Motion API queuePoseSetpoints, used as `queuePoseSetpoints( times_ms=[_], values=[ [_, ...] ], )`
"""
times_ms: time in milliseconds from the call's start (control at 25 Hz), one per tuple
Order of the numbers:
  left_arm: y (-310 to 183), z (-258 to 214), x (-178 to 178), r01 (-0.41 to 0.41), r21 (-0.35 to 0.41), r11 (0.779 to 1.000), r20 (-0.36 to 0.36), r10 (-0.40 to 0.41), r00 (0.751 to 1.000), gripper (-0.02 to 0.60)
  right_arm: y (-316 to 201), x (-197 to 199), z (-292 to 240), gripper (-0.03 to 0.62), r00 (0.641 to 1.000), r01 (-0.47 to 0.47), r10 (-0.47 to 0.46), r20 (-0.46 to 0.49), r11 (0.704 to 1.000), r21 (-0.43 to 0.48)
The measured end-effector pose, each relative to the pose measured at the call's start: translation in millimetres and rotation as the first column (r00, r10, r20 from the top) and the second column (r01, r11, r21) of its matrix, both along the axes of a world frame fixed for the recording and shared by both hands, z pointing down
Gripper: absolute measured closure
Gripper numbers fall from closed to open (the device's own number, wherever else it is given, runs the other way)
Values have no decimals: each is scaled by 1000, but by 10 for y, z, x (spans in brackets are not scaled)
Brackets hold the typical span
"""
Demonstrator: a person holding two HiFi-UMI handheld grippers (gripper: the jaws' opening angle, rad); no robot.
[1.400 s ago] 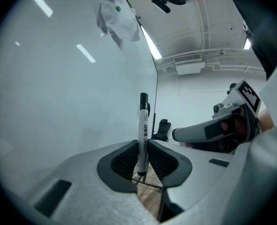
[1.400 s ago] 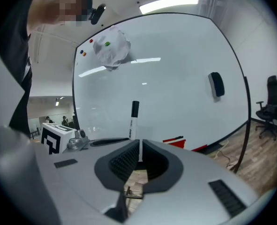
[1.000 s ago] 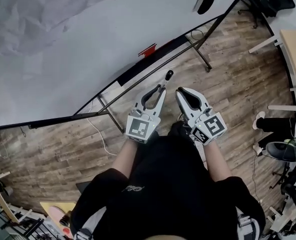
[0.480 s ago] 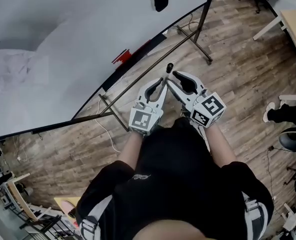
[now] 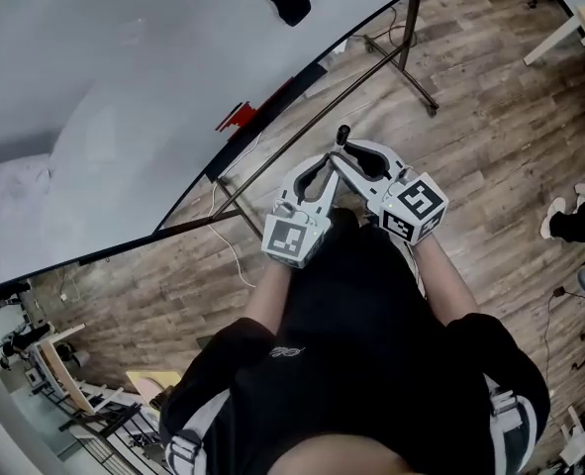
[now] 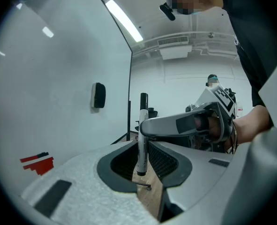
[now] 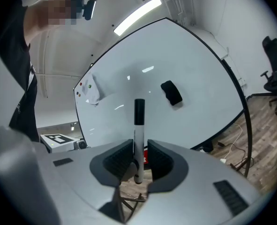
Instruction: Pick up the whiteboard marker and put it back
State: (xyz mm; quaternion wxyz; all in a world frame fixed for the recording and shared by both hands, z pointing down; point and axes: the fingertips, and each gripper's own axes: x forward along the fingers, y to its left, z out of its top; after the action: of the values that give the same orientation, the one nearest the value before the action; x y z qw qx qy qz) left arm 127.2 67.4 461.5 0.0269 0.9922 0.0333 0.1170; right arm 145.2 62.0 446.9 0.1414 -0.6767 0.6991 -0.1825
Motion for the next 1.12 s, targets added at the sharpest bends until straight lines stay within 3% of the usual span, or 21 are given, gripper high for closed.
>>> queuePoseSetpoints(
  times_ms=[160, 320, 440, 560, 680, 840, 1120],
  values=[
    [-179, 264, -36, 10, -29, 1000, 11, -9, 1000, 514, -199, -53, 203, 533, 999, 43, -43, -15, 998, -50],
    [-350, 422, 34, -20, -69, 997, 16, 21, 1000, 512, -367, 12, 359, 536, 999, -1, -3, -37, 994, -112],
    [-399, 345, 233, -83, -48, 995, 8, 84, 996, 514, -394, 217, 299, 536, 999, -44, 42, -25, 992, -122],
    [-540, 230, 307, -93, -22, 995, -2, 93, 996, 514, -540, 297, 222, 536, 996, -52, 39, -84, 986, -157],
    [-792, 210, 214, -49, -50, 998, -15, 48, 999, 515, -812, 334, 219, 536, 989, -48, 20, -146, 981, -188],
    [-1144, 284, -45, 58, -55, 997, 9, -58, 998, 515, -1070, 321, 238, 536, 987, -18, -16, -157, 977, -211],
    [-1759, 438, -440, 288, -21, 957, 52, -286, 957, 542, -1578, 268, 325, 536, 963, 96, -159, -220, 958, -270]
  ],
)
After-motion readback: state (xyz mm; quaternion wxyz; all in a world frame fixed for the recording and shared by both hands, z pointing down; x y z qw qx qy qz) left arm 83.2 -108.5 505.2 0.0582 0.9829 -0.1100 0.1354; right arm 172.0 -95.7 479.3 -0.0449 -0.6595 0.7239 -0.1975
